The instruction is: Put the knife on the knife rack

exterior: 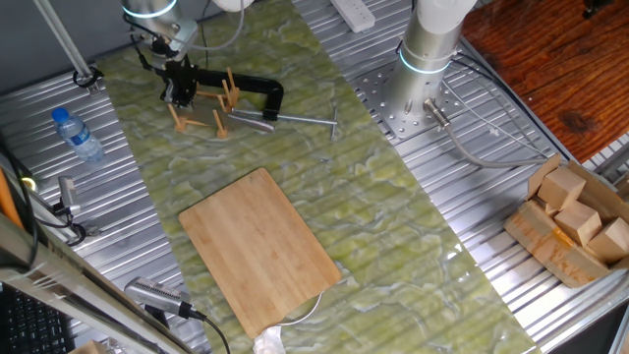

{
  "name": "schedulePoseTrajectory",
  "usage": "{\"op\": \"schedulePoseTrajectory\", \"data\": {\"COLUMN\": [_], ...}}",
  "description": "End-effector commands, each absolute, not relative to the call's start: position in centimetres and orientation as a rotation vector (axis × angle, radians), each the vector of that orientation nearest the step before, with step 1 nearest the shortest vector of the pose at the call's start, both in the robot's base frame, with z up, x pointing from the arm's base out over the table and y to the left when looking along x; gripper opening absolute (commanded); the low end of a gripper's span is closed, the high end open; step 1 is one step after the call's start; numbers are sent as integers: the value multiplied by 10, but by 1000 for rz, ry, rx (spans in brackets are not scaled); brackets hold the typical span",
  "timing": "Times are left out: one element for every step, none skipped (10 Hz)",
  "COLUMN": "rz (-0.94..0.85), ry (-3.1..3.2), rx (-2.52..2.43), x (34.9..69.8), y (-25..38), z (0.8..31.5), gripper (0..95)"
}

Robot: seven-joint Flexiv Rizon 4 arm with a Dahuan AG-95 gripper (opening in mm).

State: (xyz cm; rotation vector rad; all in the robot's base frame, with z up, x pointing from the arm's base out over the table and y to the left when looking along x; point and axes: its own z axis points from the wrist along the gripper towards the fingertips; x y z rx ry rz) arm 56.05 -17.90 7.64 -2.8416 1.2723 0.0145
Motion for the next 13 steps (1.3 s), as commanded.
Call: {"op": "schedulePoseTrajectory", "data": {"rz": [24, 31, 46, 46, 41, 59, 66, 83, 69, 70, 87, 112, 138], "ry": [1259, 1266, 1296, 1310, 1378, 1490, 1536, 1777, 2131, 2313, 2517, 2692, 2789], "rx": [-2839, -2837, -2825, -2821, -2804, -2755, -2733, -2603, -2373, -2209, -1969, -1702, -1523], "x": [560, 560, 559, 559, 557, 555, 555, 552, 547, 543, 538, 536, 535], "y": [-179, -179, -178, -177, -173, -168, -166, -157, -144, -137, -126, -120, -117], "z": [76, 77, 80, 82, 95, 109, 113, 133, 156, 164, 172, 176, 177], "gripper": [380, 380, 380, 380, 380, 380, 380, 380, 190, 190, 0, 0, 0]}}
